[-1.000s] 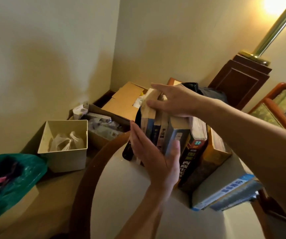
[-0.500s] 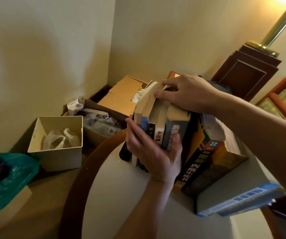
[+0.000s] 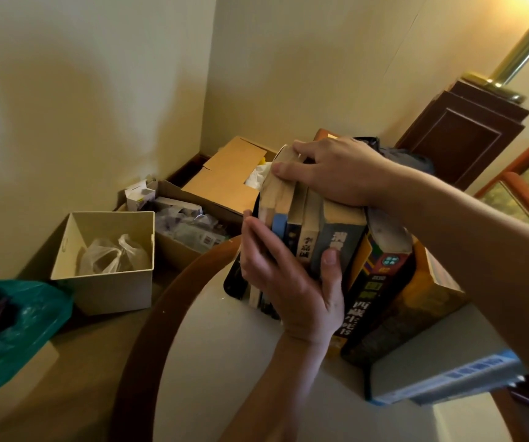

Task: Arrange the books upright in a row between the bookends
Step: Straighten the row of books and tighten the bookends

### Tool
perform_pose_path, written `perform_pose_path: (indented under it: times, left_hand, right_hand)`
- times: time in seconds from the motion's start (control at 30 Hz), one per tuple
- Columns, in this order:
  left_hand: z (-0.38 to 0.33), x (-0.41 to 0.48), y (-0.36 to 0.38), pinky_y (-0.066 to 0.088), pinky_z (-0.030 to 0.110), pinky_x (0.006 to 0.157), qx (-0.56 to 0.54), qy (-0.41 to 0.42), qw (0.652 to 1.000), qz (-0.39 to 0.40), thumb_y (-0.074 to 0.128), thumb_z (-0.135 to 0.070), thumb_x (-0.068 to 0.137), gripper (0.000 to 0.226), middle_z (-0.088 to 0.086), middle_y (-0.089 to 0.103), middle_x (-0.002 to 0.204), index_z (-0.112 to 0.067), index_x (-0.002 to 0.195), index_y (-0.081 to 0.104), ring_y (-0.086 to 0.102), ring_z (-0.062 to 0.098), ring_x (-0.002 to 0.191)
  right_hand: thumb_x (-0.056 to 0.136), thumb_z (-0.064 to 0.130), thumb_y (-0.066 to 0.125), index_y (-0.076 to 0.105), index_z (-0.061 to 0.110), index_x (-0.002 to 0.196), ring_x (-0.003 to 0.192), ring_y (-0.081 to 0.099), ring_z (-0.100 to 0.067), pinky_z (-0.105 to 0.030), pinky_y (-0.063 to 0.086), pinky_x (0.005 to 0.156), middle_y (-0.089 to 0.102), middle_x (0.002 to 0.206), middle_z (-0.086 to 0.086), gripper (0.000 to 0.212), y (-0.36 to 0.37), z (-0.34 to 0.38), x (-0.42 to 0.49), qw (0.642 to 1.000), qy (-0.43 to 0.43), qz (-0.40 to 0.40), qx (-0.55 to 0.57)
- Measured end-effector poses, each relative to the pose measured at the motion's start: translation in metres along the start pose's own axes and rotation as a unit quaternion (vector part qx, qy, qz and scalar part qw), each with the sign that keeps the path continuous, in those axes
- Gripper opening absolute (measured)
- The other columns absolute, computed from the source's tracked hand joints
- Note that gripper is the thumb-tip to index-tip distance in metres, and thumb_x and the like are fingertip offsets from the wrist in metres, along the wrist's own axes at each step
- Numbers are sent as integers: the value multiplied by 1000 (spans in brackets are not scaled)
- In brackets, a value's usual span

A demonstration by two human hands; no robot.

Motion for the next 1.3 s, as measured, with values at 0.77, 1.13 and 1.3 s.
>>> perform_pose_path:
  times: [0.77,1.13,1.3]
  left_hand:
    - [-21,-12,6,16,67,115,-5,-15,998,66,18,-81,87,113,30,2,162,12,150,12,3,42,152]
    - [-23,-17,13,16,66,116,37,-11,998,43,19,-81,87,112,32,6,161,11,150,17,5,44,151]
    - [-18,-16,15,19,64,116,63,-13,998,13,20,-78,90,102,32,13,158,5,150,21,12,45,150]
  right_hand:
    - [93,75,31,28,44,155,148,26,-18,-32,24,106,25,164,12,70,-1,-56,-22,998,16,0,65]
    - [92,75,35,7,58,153,139,42,-24,-36,38,100,30,163,8,70,2,-59,-19,996,4,10,94]
    - [92,75,35,13,55,154,115,54,-22,-40,44,94,52,144,3,69,0,-74,-24,994,21,-10,105]
Point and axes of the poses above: each hand's wrist, its own x-axis towards the middle knuckle, its own y-axis out of the palm, z = x × y, the point moved 9 cm from there along x, towards the middle knuckle
